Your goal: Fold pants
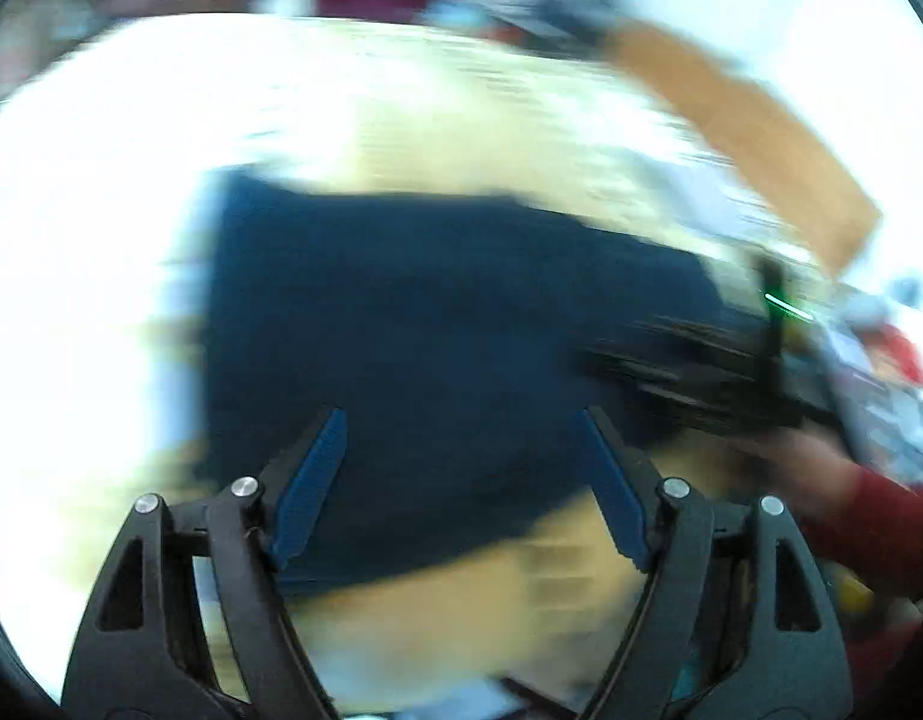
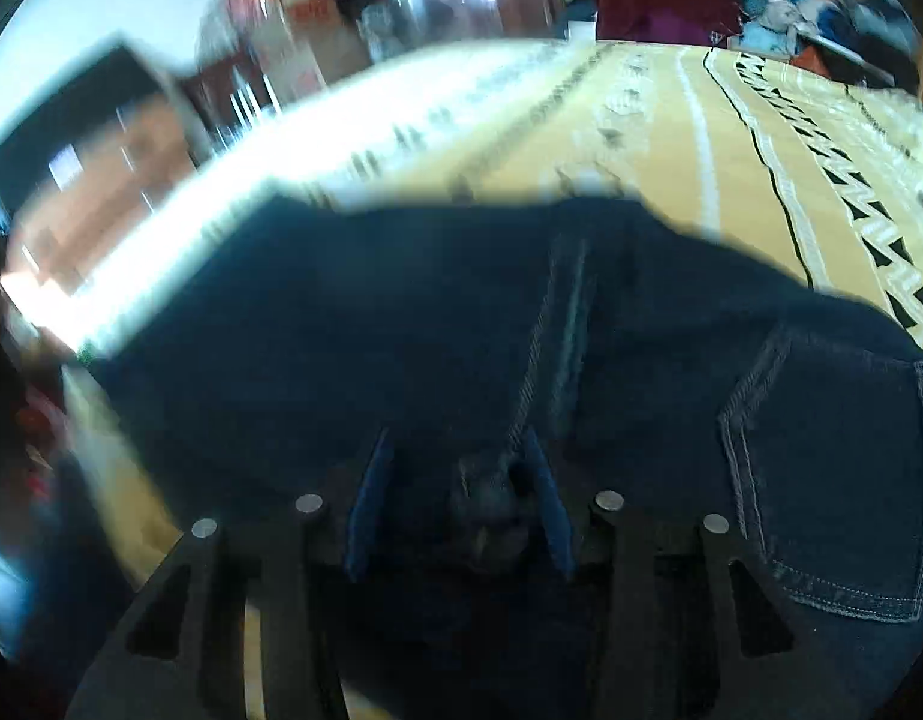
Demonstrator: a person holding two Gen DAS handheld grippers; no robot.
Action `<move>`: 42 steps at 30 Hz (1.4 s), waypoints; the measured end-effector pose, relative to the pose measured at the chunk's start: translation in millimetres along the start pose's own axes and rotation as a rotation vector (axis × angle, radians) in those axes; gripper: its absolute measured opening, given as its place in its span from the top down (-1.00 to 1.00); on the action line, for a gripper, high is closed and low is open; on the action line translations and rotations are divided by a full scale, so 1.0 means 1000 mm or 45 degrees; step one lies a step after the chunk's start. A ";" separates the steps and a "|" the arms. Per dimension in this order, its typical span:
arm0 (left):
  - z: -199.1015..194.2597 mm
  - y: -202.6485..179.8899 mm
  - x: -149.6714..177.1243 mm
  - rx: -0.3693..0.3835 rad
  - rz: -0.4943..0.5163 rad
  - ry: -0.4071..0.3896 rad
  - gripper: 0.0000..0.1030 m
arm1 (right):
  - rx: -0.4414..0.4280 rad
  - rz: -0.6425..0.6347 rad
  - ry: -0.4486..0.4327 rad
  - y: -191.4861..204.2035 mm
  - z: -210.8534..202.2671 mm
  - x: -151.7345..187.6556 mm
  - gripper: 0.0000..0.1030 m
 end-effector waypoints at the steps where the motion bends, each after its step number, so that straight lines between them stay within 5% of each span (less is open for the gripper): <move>1: -0.002 0.025 -0.005 -0.093 -0.057 -0.019 -0.48 | 0.026 -0.017 0.014 -0.002 0.002 0.006 -0.11; 3: -0.014 0.069 -0.012 -0.180 -0.222 -0.066 -0.47 | 0.031 0.012 0.007 -0.005 -0.005 0.011 -0.13; 5: -0.030 0.079 -0.017 -0.111 -0.318 -0.130 -0.47 | 0.109 -0.007 -0.005 -0.004 -0.022 0.008 -0.13; 9: -0.030 0.033 -0.023 0.047 -0.171 -0.171 -0.48 | 0.203 -0.132 -0.146 0.034 -0.049 -0.017 -0.13; 11: -0.009 0.003 -0.018 0.147 -0.109 -0.102 -0.48 | 0.197 -0.215 -0.189 0.066 -0.042 -0.031 -0.13; 14: 0.023 0.014 -0.006 0.076 -0.063 -0.016 -0.48 | 0.153 -0.311 -0.149 0.095 -0.009 -0.034 -0.12; 18: 0.015 0.015 0.000 0.096 -0.013 -0.038 -0.41 | 0.039 -0.139 -0.153 0.071 0.002 -0.013 -0.14; 21: 0.004 0.036 -0.015 0.148 -0.130 -0.035 -0.42 | 0.020 -0.083 -0.135 0.054 -0.017 0.001 0.03; 23: -0.007 0.079 -0.034 0.009 -0.258 -0.094 -0.47 | 0.023 -0.090 -0.125 0.043 -0.029 0.005 0.10; 26: -0.022 0.114 -0.050 0.027 -0.407 -0.166 -0.49 | 0.225 -0.234 -0.079 0.040 -0.052 0.007 -0.24; 30: 0.006 0.108 -0.057 0.154 -0.374 0.038 -0.56 | 0.329 -0.519 -0.111 0.087 -0.069 -0.002 -0.31; 35: 0.050 0.071 -0.067 0.281 -0.274 0.187 -0.56 | 0.435 -0.976 -0.126 0.182 -0.035 0.002 -0.34; 42: 0.069 0.053 -0.089 0.388 -0.235 0.254 -0.63 | 0.581 -1.073 -0.156 0.211 0.008 -0.034 -0.26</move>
Point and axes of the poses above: each gripper's, at about its wrist camera, not at the fingertips, and z roughly the way its jaws point, y to its left, x to its underside, the point moved 9 cm from there along z, roughly the way its jaws point, and after that the axes turned 13 degrees about -z, right-handed, at the moved point
